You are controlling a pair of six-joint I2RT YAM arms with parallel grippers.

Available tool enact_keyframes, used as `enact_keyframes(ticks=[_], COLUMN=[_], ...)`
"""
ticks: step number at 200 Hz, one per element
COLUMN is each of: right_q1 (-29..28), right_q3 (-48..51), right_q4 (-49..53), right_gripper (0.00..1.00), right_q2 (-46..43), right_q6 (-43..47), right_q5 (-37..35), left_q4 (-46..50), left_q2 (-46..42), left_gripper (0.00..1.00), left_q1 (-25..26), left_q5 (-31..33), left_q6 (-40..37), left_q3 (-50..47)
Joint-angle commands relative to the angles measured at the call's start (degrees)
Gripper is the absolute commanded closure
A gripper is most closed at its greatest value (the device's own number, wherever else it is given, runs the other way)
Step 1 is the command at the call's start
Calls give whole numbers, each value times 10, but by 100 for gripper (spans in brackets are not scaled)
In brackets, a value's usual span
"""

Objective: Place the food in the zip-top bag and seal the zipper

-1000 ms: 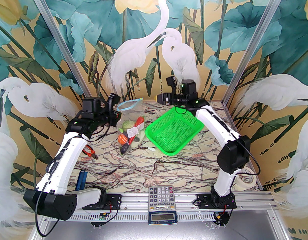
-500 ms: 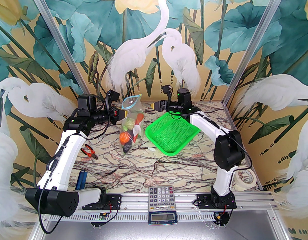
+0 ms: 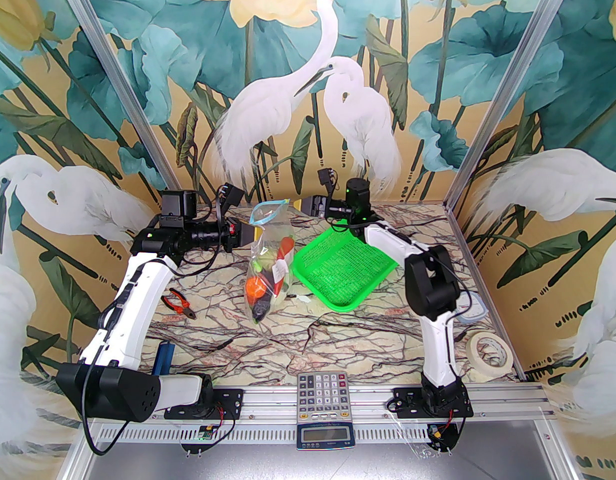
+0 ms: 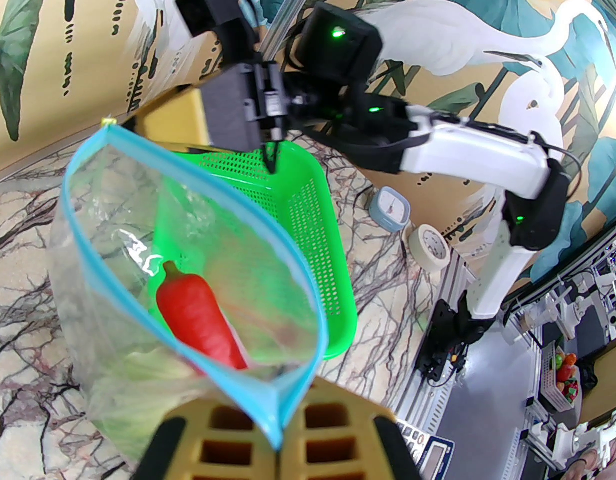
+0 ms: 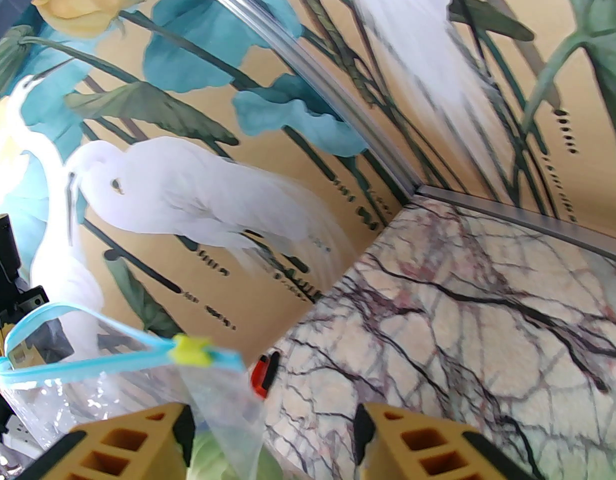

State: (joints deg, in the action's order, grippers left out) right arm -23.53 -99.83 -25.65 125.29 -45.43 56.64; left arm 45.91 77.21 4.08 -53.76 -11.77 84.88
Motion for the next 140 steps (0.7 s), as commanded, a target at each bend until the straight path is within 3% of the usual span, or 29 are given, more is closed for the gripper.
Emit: enact_keyframes(ticks=[1,76,124,140], right_q1=[-10,-19,-29,-33], right_q3=[-15,-54,-83,-101], right_q4=[-93,-310,-345,-352], right_gripper=[41,39,41,46], right_q2=[23,88,106,115], right_q6=[-59,-182,-205,-222], right_q5=[31,36,49,61], left_q4=[19,61,58,59], left_q2=[11,45,47,47], left_gripper=[100,100,100,100], left_q1=[-6,-6,-7,-7], left_q5=[-32,-63,-70,-69], left_q6=[-16,-23,-17,-16], left_q3=[39,96,105,106])
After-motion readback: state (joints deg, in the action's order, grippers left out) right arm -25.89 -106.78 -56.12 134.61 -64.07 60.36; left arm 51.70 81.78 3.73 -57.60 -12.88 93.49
